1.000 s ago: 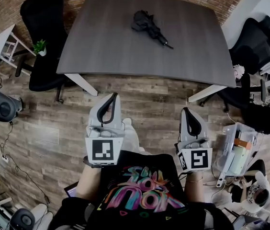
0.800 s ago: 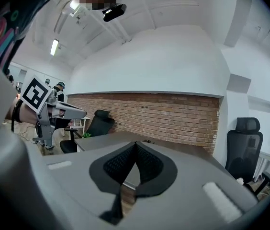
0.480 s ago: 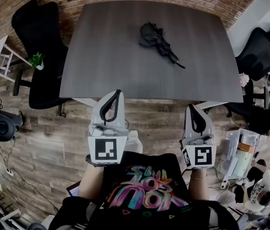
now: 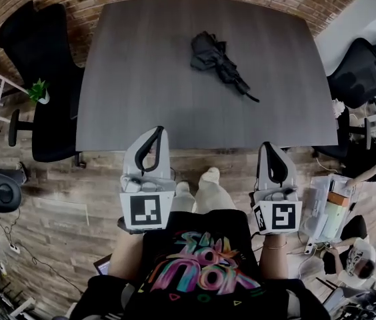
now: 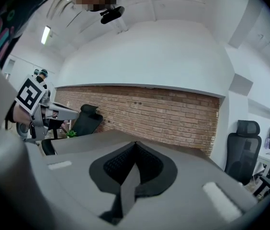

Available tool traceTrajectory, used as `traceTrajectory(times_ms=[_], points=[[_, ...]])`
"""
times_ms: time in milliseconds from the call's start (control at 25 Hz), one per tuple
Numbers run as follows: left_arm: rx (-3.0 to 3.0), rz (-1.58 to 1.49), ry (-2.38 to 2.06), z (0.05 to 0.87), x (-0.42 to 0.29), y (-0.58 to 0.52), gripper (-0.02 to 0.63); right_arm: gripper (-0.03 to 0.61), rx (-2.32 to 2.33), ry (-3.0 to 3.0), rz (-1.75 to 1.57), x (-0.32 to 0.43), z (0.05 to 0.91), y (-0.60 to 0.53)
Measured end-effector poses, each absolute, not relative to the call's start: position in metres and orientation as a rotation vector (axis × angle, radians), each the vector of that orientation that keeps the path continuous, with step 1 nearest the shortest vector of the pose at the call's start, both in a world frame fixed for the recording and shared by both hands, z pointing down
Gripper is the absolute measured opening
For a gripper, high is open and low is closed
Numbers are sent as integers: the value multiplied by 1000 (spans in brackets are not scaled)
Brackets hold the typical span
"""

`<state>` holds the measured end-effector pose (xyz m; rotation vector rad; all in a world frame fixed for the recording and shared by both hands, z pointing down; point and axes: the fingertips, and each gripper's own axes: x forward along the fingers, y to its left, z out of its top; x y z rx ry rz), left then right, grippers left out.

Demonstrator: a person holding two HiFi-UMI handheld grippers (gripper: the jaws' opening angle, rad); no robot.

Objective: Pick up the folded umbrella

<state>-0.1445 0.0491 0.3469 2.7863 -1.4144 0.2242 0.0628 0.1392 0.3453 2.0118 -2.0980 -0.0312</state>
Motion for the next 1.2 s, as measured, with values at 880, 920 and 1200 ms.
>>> traceTrajectory(times_ms=[880, 920, 1200], points=[[2716, 248, -1571, 337, -37, -117, 0, 2, 1857, -2239, -31, 177, 351, -53], [2713, 246, -1578, 336, -33, -123, 0, 2, 1853, -2248, -37, 182, 349, -60], [2690, 230, -1639, 329, -12, -149, 0, 2, 1802, -2316, -52, 201, 343, -95]])
